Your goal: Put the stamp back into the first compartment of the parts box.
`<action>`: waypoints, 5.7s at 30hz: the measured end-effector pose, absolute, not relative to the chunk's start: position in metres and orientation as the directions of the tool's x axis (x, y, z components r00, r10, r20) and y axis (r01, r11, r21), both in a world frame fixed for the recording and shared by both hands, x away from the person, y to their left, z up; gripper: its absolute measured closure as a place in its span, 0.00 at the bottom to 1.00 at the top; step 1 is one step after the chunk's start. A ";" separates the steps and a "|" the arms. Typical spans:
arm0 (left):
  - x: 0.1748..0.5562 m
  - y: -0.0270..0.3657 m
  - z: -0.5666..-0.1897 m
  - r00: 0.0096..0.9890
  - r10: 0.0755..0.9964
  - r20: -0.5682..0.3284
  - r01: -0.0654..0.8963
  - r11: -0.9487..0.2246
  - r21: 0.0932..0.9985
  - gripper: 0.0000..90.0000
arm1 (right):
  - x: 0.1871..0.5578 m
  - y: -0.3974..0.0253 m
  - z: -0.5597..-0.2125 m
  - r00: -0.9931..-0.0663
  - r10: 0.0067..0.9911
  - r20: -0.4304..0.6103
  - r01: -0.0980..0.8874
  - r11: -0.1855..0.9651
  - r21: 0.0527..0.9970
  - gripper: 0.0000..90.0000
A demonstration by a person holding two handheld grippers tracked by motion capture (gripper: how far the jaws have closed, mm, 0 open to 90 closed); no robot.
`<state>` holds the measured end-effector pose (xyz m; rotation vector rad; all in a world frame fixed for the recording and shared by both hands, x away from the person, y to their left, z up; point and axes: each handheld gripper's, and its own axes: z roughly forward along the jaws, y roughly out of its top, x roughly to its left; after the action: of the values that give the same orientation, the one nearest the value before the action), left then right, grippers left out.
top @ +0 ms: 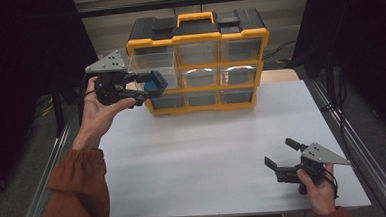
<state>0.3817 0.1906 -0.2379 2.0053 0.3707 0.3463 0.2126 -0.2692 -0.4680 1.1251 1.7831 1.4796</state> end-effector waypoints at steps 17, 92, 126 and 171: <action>0.398 0.196 -0.206 0.883 0.455 0.116 0.137 -0.485 0.864 0.46 | 0.213 -0.270 -0.469 -0.490 0.867 0.092 0.254 0.041 0.966 0.00; 0.474 0.169 -0.202 0.858 0.506 0.087 0.293 -0.621 0.727 0.43 | 0.212 -0.270 -0.469 -0.504 0.859 0.092 0.264 0.052 0.963 0.00; 0.448 0.184 -0.213 0.781 0.613 0.118 0.188 -0.412 0.892 0.03 | 0.211 -0.271 -0.471 -0.499 0.861 0.096 0.275 0.053 0.960 0.00; 0.391 0.225 -0.352 0.637 0.770 0.044 0.084 -0.126 0.988 0.02 | 0.212 -0.268 -0.471 -0.486 0.869 0.096 0.277 0.050 0.959 0.00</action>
<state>0.3912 0.2246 -0.3519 1.6113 0.7212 0.6848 0.2117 -0.2685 -0.4709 1.1489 1.8053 1.4560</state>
